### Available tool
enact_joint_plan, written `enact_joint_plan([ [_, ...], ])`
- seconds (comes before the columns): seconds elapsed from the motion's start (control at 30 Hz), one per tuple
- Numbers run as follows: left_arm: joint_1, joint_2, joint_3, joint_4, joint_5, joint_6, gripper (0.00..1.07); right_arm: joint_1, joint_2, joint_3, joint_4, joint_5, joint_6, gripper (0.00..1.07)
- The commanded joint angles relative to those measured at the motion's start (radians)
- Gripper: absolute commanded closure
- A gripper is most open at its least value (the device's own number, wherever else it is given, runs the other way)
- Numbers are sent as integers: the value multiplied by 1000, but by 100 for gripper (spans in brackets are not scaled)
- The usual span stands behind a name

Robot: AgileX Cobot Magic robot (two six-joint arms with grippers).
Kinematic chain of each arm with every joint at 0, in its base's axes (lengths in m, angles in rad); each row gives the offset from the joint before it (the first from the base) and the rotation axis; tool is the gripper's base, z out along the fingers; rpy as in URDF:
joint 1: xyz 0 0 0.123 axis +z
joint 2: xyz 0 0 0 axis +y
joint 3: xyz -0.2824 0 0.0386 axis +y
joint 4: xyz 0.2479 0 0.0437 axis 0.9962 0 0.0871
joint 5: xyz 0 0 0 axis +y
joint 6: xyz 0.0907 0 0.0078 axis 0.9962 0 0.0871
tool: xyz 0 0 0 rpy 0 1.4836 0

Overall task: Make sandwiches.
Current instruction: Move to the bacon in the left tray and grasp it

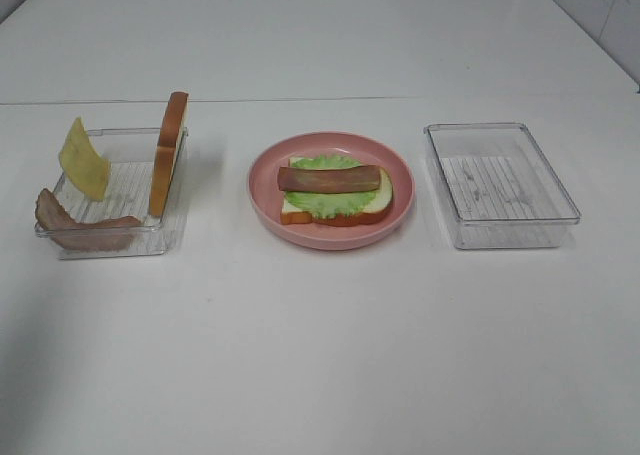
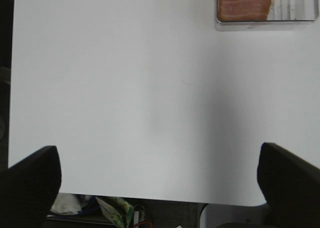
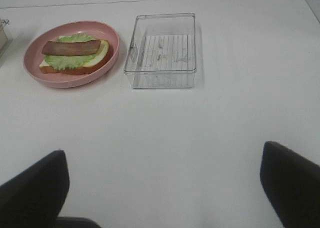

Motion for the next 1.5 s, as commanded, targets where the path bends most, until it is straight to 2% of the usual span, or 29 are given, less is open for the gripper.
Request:
enact_joint_plan([
  [0.03, 5, 103, -71, 26, 56, 6, 4, -5, -24, 1, 5, -4, -13, 9],
  [0.1, 5, 229, -154, 9, 53, 14, 4, -5, -24, 1, 6, -4, -13, 9],
  [0.17, 5, 273, -186, 3, 51, 16, 4, -5, -24, 1, 6, -4, -13, 9],
  [0.2, 5, 354, -245, -4, 55, 23, 4, -5, -24, 1, 6, -4, -13, 9],
  [0.3, 4, 398, -279, -6, 55, 30, 4, -5, -24, 1, 6, -4, -13, 9],
  [0.37, -27, 556, -387, -9, 55, 33, 4, -5, -24, 1, 6, -4, -13, 9],
  [0.4, -27, 556, -387, -9, 55, 33, 4, -5, -24, 1, 6, -4, -13, 9],
  [0.47, -60, 657, -422, -9, 55, 10, 4, -5, -24, 1, 6, -4, -13, 9],
  [0.7, -81, 810, -425, -65, 47, -9, 4, -5, -24, 1, 6, -4, -13, 9],
  [0.87, -85, 891, -426, -94, -47, -7, 4, -5, -24, 1, 7, -4, -13, 9],
  [1.37, -125, 975, -430, -109, -113, 7, 4, -5, -24, 1, 9, -4, -13, 9],
  [1.5, -125, 991, -430, -109, -117, 7, 8, -5, -24, 1, 9, -4, -13, 9],
])
